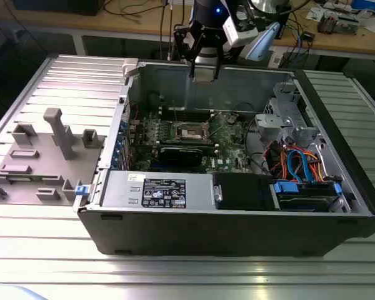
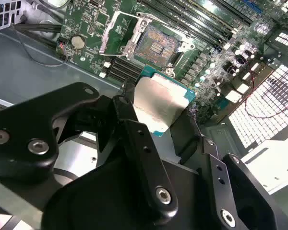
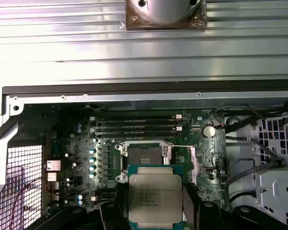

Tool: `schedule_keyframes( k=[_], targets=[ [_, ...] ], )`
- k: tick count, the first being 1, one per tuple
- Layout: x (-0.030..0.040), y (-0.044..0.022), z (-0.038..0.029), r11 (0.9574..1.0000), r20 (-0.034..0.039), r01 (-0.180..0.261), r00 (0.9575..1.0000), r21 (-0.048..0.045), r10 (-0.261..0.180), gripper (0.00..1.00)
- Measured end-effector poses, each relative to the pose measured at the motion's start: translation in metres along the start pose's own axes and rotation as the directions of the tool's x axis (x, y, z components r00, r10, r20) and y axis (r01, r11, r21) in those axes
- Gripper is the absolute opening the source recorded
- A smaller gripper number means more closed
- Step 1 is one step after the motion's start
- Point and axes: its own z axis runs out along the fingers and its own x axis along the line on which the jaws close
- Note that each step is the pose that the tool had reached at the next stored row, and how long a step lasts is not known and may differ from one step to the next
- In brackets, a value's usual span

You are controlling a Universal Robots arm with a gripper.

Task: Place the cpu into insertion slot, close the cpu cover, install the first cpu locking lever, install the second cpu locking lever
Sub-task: 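Place the cpu into insertion slot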

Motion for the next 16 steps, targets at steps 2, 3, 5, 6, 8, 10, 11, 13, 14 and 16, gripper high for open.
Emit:
schedule_keyframes(
  k=[2, 3, 5, 6, 8, 10, 11, 13, 14, 16],
  targets=[
    [0.0000, 0.0000, 0.0000, 1.0000, 0.0000, 0.000, 1.0000, 0.0000, 0.000, 0.54],
    [0.0000, 0.0000, 0.0000, 1.0000, -0.0001, 0.000, 1.0000, 0.0000, 0.000, 0.54],
    [0.0000, 0.0000, 0.0002, 0.9997, 0.0021, -0.025, 0.9997, -0.0004, 0.025, 0.54],
    [0.0000, -0.0001, 0.0003, 0.9995, 0.0026, -0.030, 0.9995, -0.0006, 0.030, 0.54],
    [0.0000, -0.0001, 0.0004, 0.9995, 0.0029, -0.033, 0.9995, -0.0007, 0.033, 0.54],
    [0.0000, -0.0001, 0.0004, 0.9995, 0.0030, -0.033, 0.9994, -0.0007, 0.033, 0.54],
    [0.0000, -0.0001, 0.0004, 0.9994, 0.0030, -0.033, 0.9994, -0.0007, 0.033, 0.54],
    [0.0000, -0.0001, 0.0004, 0.9994, 0.0030, -0.034, 0.9994, -0.0007, 0.034, 0.54],
    [0.0000, -0.0001, 0.0004, 0.9994, 0.0030, -0.034, 0.9994, -0.0007, 0.034, 0.54],
    [0.0000, -0.0001, 0.0004, 0.9994, 0.0030, -0.034, 0.9994, -0.0007, 0.034, 0.54]
  ],
)
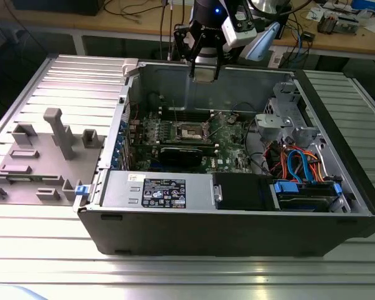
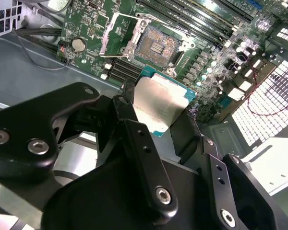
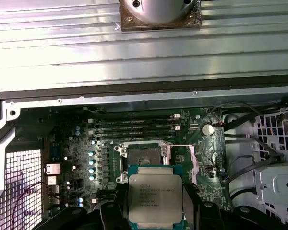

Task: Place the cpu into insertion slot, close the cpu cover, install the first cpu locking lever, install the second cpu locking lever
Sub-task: 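Place the cpu into insertion slot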

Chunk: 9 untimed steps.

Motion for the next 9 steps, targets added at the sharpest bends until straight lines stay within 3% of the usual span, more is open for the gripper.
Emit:
schedule_keyframes(
  k=[9],
  targets=[
    [0.0000, 0.0000, 0.0001, 0.9999, 0.0012, -0.013, 0.9999, -0.0003, 0.013, 0.54]
  ],
)
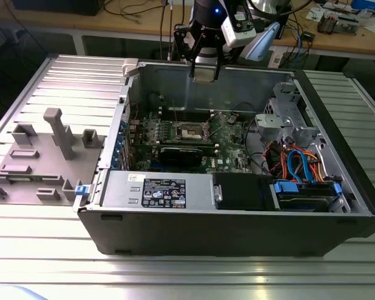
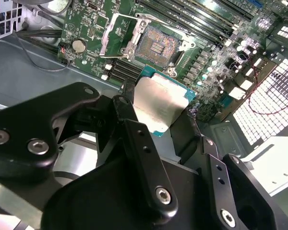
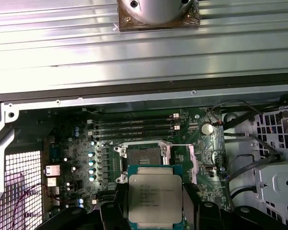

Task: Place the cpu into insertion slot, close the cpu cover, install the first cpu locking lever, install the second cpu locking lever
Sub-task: 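Place the cpu into insertion slot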

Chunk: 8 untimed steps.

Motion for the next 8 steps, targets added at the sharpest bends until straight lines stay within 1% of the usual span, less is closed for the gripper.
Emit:
schedule_keyframes(
  k=[8],
  targets=[
    [0.0000, 0.0000, 0.0001, 1.0000, 0.0000, 0.000, 1.0000, 0.0000, 0.000, 0.54]
  ],
)
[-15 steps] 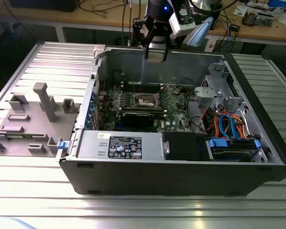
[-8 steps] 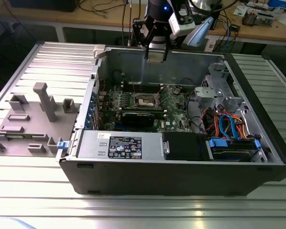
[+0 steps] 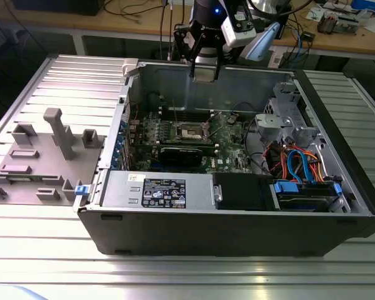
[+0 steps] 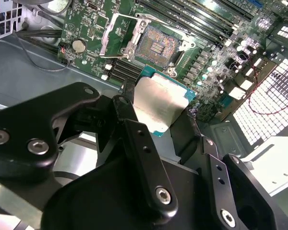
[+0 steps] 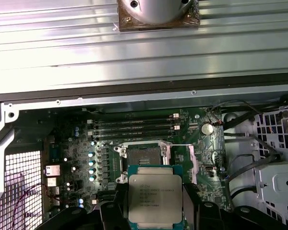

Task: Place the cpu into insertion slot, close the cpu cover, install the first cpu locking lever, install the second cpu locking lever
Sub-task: 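Place the cpu into insertion slot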

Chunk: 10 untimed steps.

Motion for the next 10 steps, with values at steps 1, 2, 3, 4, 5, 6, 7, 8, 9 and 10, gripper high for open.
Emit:
schedule_keyframes(
  k=[1, 2, 3, 4, 5, 6, 7, 8, 9, 10],
  targets=[
    [0.0000, 0.0000, 0.0000, 1.0000, 0.0000, 0.000, 1.0000, 0.0000, 0.000, 0.54],
    [0.0000, 0.0000, 0.0000, 1.0000, 0.0000, -0.001, 1.0000, 0.0001, 0.001, 0.54],
    [0.0000, 0.0000, 0.0001, 1.0000, 0.0002, -0.002, 1.0000, 0.0000, 0.002, 0.54],
    [0.0000, 0.0000, 0.0001, 1.0000, 0.0004, -0.005, 1.0000, 0.0000, 0.005, 0.54],
    [0.0000, 0.0000, 0.0001, 1.0000, 0.0009, -0.010, 1.0000, -0.0001, 0.010, 0.54],
    [0.0000, 0.0000, 0.0002, 0.9997, 0.0020, -0.023, 0.9997, -0.0005, 0.023, 0.54],
    [0.0000, 0.0000, 0.0003, 0.9994, 0.0031, -0.035, 0.9994, -0.0007, 0.035, 0.54],
    [0.0000, -0.0001, 0.0006, 0.9990, 0.0041, -0.045, 0.9990, -0.0011, 0.045, 0.54],
    [0.0000, -0.0001, 0.0007, 0.9985, 0.0048, -0.054, 0.9985, -0.0012, 0.054, 0.54],
    [0.0000, -0.0001, 0.0008, 0.9984, 0.0050, -0.056, 0.9984, -0.0012, 0.056, 0.54]
  ],
)
